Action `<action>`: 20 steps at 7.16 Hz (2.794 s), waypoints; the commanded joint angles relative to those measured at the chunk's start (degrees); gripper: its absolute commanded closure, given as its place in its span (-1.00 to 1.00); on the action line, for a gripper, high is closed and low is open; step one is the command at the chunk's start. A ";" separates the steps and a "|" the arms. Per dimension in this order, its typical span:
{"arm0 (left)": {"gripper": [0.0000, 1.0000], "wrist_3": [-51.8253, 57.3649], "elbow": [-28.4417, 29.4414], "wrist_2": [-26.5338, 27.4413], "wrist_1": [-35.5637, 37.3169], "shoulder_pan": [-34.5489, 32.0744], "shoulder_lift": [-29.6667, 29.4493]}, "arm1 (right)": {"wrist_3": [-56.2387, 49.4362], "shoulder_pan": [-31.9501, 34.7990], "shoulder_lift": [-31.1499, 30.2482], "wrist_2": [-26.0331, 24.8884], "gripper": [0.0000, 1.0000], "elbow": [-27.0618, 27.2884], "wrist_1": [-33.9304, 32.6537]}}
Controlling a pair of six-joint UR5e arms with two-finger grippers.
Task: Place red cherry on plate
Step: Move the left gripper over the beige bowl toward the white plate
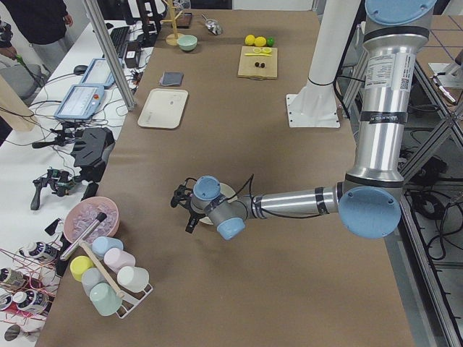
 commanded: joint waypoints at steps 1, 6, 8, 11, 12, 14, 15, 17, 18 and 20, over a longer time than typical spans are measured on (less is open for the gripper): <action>-0.40 0.08 0.13 -0.28 -0.56 0.09 0.81 | 0.09 0.00 -0.38 -0.07 -1.00 0.83 -0.09; 0.00 0.43 -0.31 -4.48 -0.83 0.18 2.05 | 0.09 0.18 -0.56 -0.16 -1.00 1.36 -0.09; 1.00 0.44 -0.39 -4.94 -0.74 0.18 2.39 | 0.09 0.35 -0.56 -0.25 -1.00 1.36 -0.09; 1.00 0.00 -0.22 -10.63 0.31 -2.08 2.49 | 0.09 0.53 -1.08 -0.16 -1.00 2.06 -0.09; 1.00 0.00 -0.39 -12.82 3.10 -4.54 1.62 | 0.09 0.44 -1.44 -0.16 -1.00 2.24 -0.09; 1.00 -0.27 -0.48 -19.93 4.36 -8.07 -0.58 | 0.00 0.53 -1.53 0.19 -1.00 2.24 -0.09; 1.00 -1.83 -0.74 -21.27 6.36 -8.08 -3.46 | 0.00 0.53 -1.53 0.37 -1.00 2.16 -0.09; 1.00 -19.95 -1.62 -20.58 8.14 -5.55 -12.24 | 0.00 0.44 -1.79 0.37 -1.00 2.24 0.26; 1.00 -26.31 -3.28 -16.75 8.14 -1.44 -14.80 | 0.00 0.44 -2.23 0.46 -1.00 2.33 0.44; 1.00 -42.81 -9.85 -6.13 8.40 10.93 -19.21 | 0.00 0.44 -2.32 0.46 -1.00 2.24 0.44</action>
